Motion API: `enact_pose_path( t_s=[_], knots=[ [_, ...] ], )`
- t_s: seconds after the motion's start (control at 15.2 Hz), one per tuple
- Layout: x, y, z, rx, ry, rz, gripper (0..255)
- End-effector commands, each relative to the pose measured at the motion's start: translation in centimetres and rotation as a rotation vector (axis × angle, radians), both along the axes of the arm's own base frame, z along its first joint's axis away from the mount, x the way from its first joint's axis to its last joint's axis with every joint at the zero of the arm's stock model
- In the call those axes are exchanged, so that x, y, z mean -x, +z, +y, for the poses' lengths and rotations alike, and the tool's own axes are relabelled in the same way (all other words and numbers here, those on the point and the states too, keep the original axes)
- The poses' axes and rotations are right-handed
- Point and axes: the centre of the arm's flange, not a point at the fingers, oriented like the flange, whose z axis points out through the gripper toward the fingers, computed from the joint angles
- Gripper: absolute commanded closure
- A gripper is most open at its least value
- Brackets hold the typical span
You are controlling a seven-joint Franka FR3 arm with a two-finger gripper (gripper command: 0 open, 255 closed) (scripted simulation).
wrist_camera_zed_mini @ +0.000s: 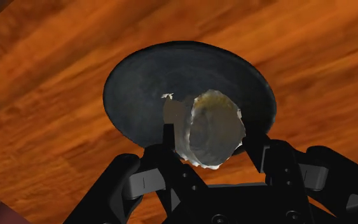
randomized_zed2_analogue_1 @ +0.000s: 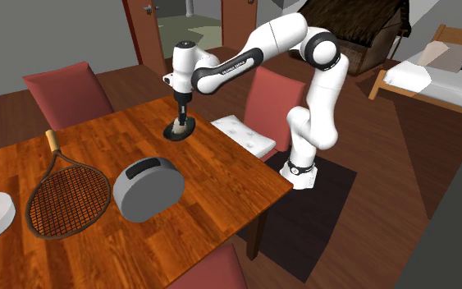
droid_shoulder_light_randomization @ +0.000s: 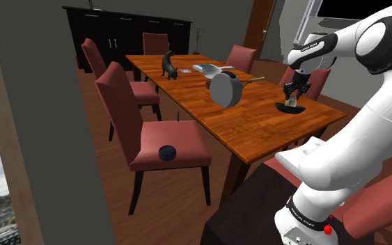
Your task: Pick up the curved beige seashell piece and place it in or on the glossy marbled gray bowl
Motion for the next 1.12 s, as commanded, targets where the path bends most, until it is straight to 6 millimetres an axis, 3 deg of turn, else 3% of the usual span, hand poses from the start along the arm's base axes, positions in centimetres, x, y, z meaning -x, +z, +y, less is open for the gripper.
enact_pose_path(
  t_s=[0.0,0.13,0.66,0.73,1.06],
  knots=[
    [-0.1,-1.1,0.0,0.0,0.0,0.0,255],
    [-0.1,-2.5,0.0,0.0,0.0,0.0,255],
    [-0.1,-2.5,0.0,0.0,0.0,0.0,255],
    [-0.2,-2.5,0.0,0.0,0.0,0.0,0],
    [-0.1,-2.5,0.0,0.0,0.0,0.0,0]
  ],
)
